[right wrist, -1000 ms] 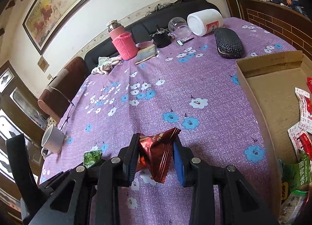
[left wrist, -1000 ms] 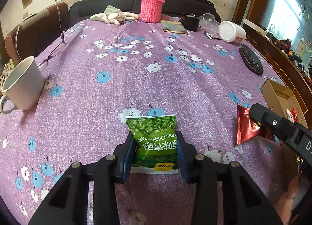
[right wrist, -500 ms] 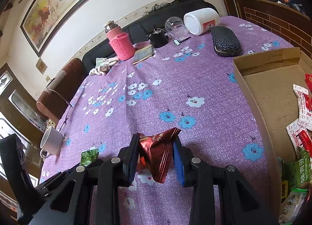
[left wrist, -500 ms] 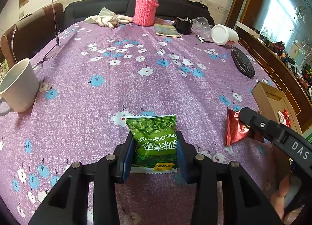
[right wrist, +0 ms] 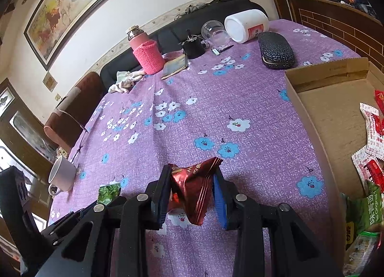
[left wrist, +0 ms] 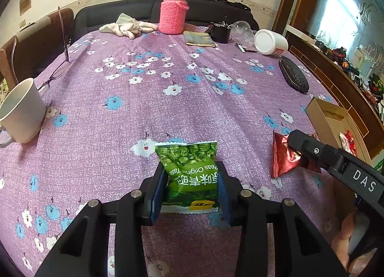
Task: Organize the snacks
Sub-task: 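Lift and carry the green bag with left gripper while right gripper carries candy toward tray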
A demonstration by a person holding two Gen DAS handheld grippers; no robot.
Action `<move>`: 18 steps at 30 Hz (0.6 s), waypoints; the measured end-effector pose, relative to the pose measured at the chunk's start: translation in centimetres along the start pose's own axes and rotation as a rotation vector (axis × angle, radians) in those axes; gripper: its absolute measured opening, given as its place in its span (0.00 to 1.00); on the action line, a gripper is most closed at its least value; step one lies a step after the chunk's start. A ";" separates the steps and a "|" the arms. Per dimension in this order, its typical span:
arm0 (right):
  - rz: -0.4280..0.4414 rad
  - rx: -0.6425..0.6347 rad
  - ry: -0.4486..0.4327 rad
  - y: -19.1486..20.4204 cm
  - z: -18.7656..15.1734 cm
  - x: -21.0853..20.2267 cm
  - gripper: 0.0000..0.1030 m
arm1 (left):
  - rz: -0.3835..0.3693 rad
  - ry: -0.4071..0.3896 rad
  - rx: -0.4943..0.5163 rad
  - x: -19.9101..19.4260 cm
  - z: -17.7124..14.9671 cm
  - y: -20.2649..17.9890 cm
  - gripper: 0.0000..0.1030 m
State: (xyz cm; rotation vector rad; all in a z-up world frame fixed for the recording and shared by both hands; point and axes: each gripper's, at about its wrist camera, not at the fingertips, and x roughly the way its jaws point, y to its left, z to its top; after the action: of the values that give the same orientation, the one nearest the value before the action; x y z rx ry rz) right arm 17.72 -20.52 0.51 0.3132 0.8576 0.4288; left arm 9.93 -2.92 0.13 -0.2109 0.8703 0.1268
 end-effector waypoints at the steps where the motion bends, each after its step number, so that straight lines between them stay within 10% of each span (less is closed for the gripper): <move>1: 0.000 0.000 0.000 0.0 0.0 0.0 0.34 | 0.000 -0.002 0.003 -0.1 0.0 -0.1 0.37; 18: -0.002 0.004 -0.001 -0.1 0.0 -0.1 0.34 | 0.003 -0.015 0.021 -0.3 0.0 -0.4 0.37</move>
State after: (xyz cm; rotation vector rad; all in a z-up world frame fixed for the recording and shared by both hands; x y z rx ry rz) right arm 17.74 -20.65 0.51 0.3156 0.8580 0.4249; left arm 9.80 -3.35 0.39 -0.1886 0.8568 0.1213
